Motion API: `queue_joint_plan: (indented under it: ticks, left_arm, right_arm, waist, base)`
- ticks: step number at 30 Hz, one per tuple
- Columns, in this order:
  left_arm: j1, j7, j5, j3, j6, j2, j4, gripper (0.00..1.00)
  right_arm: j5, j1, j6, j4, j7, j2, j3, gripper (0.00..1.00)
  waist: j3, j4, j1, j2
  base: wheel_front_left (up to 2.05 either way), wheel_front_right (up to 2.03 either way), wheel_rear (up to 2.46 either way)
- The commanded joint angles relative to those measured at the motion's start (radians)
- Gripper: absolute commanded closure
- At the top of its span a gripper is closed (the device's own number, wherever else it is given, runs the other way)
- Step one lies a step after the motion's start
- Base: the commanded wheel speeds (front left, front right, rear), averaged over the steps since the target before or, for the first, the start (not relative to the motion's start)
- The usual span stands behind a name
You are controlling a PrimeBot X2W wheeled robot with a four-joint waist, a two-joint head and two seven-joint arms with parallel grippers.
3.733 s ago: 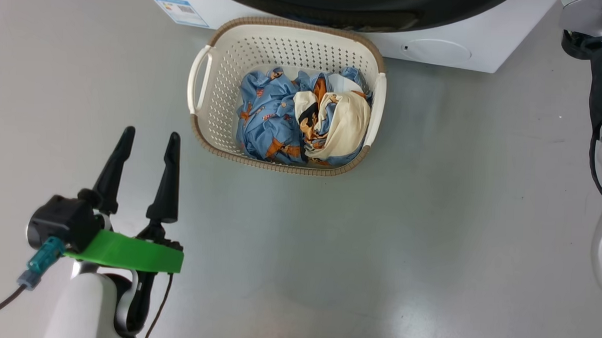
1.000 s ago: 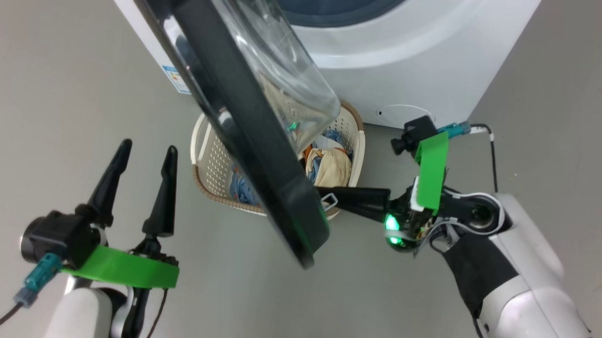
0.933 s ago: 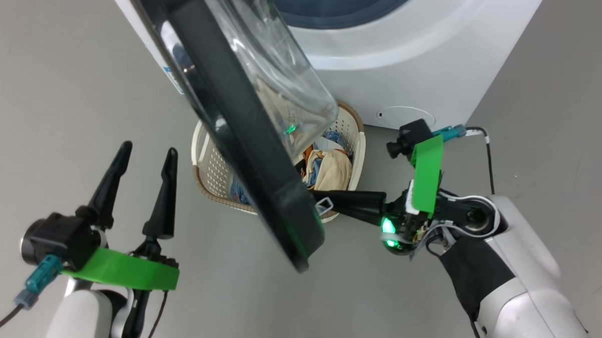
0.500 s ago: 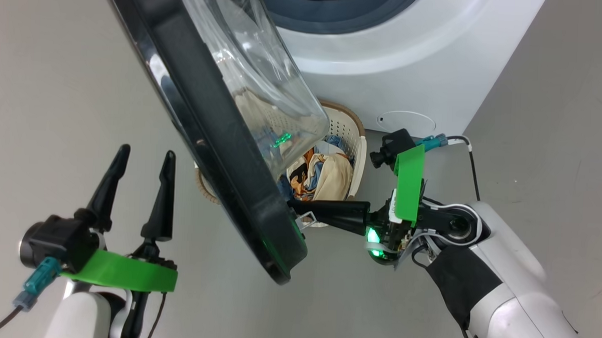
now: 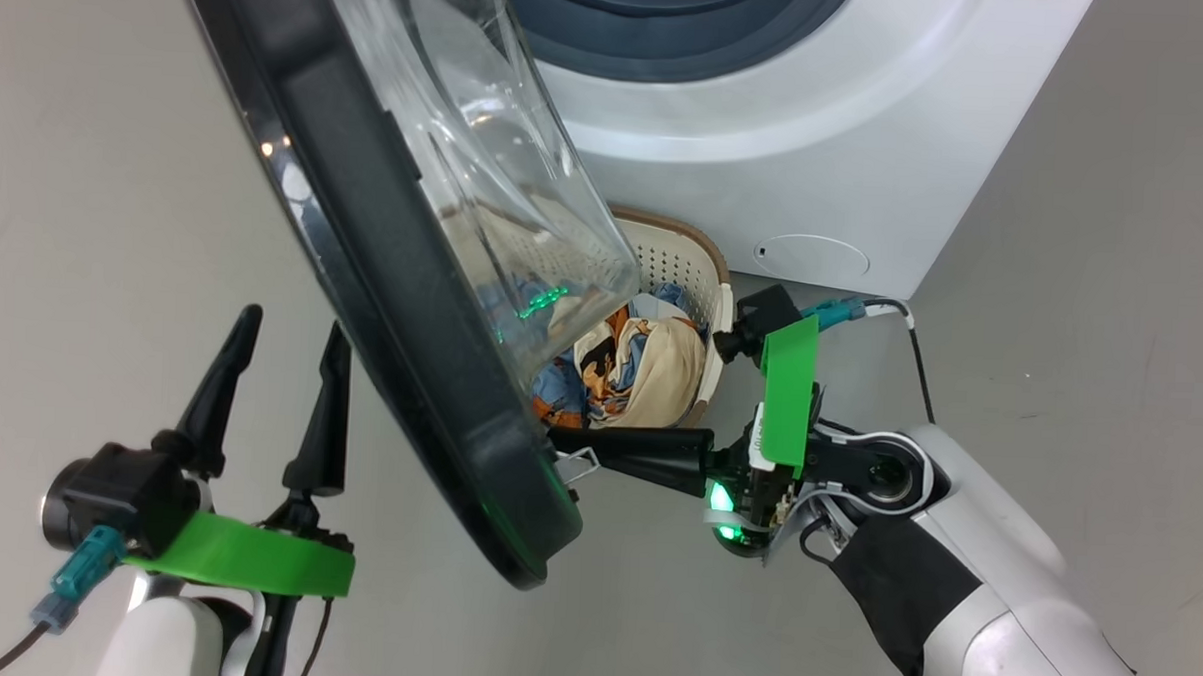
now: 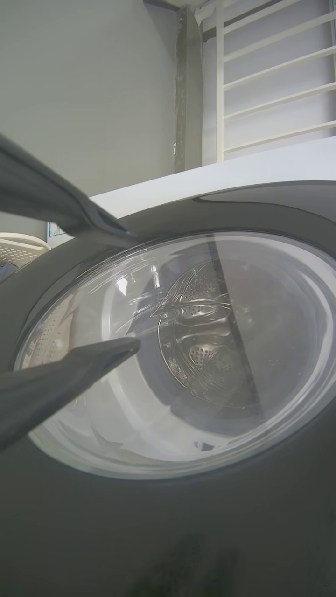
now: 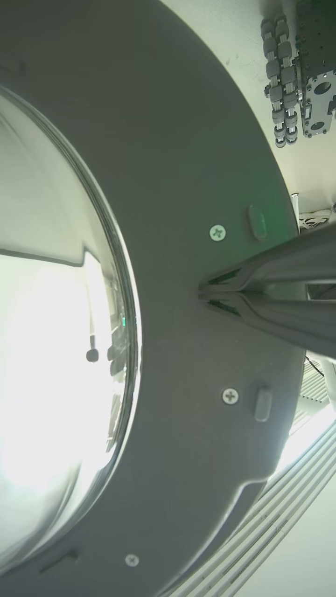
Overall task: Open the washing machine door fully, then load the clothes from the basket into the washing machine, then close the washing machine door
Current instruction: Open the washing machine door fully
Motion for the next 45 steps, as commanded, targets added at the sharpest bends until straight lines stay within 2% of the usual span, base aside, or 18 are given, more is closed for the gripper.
queue_joint_plan:
  ticks: [1,6,21,36,37,38,39,45]
  left_arm:
    - [-0.004,-0.006,0.012,0.037,-0.002,0.029,-0.021,0.0]
    - [-0.001,-0.006,0.012,0.039,-0.002,0.029,-0.018,0.0]
    - [0.036,-0.006,0.012,0.065,-0.002,0.042,-0.023,0.0]
    - [0.117,-0.006,0.016,0.099,-0.002,0.051,-0.035,0.0]
    - [0.122,-0.006,0.016,0.102,-0.002,0.05,-0.038,0.0]
    - [0.126,-0.006,0.015,0.106,-0.002,0.049,-0.039,0.0]
    - [0.129,-0.006,0.015,0.109,-0.002,0.049,-0.04,0.0]
    - [0.135,-0.006,0.018,0.129,-0.002,0.044,-0.043,0.0]
  right_arm:
    - [0.019,0.028,0.003,-0.033,-0.013,0.029,0.025,1.0]
    - [0.048,0.04,0.003,-0.05,-0.041,0.006,0.027,1.0]
    - [0.15,0.134,0.003,-0.166,-0.179,-0.12,0.039,1.0]
    - [0.207,0.238,0.003,-0.297,-0.342,-0.188,0.054,1.0]
    - [0.195,0.24,0.003,-0.303,-0.366,-0.192,0.05,0.64]
    - [0.182,0.243,0.003,-0.307,-0.393,-0.192,0.043,0.22]
    - [0.169,0.244,0.003,-0.31,-0.417,-0.192,0.039,0.0]
    - [0.042,0.247,0.003,-0.332,-0.56,-0.195,0.013,0.0]
  waist:
    - [-0.002,-0.001,0.0,0.0]
    - [-0.013,-0.006,0.0,0.0]
    - [-0.063,-0.055,0.0,0.0]
    - [-0.128,-0.121,0.0,0.0]
    - [-0.131,-0.124,0.0,0.0]
    - [-0.134,-0.128,0.0,0.0]
    - [-0.136,-0.131,0.0,0.0]
    - [-0.14,-0.144,0.0,0.0]
  base:
    - [0.0,0.0,0.0]
    - [0.0,0.0,0.0]
    - [0.0,0.0,0.0]
    - [0.0,0.0,0.0]
    - [0.0,0.0,0.0]
    - [0.0,0.0,0.0]
    - [0.0,0.0,0.0]
    - [0.0,0.0,0.0]
